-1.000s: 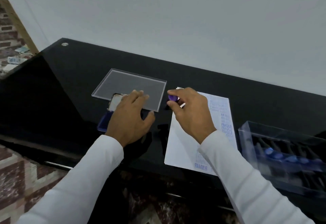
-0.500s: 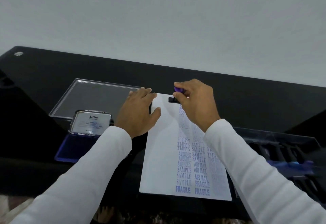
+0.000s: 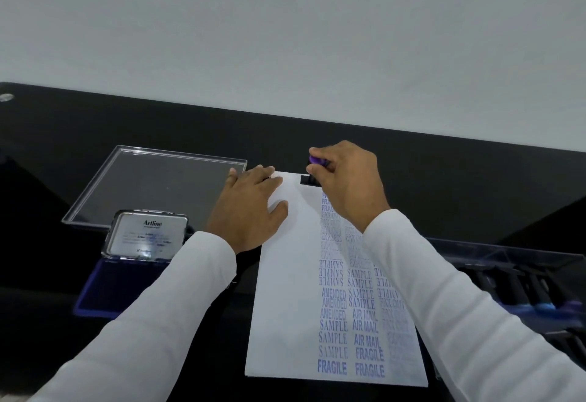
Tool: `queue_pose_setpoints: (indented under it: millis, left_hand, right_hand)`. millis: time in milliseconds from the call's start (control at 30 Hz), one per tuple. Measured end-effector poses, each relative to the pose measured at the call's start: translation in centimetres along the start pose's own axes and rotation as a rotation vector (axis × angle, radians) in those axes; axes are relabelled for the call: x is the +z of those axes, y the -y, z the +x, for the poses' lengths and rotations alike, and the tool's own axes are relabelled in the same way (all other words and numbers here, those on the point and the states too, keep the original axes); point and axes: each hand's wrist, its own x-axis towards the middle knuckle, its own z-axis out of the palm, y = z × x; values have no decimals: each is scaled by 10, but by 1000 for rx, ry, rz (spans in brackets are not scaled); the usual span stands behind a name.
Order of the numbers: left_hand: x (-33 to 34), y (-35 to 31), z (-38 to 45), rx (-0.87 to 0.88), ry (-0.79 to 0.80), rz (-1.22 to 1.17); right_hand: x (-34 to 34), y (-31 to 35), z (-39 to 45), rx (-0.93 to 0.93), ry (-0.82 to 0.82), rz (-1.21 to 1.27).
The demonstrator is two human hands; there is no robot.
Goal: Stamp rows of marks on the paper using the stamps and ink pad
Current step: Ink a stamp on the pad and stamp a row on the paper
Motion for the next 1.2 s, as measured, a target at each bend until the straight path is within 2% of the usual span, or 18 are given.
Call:
queue_pose_setpoints:
  millis: [1200]
  left_hand:
    - [2,3,0,5,29,9]
  right_hand:
    - [14,-10,9,22,51,-12]
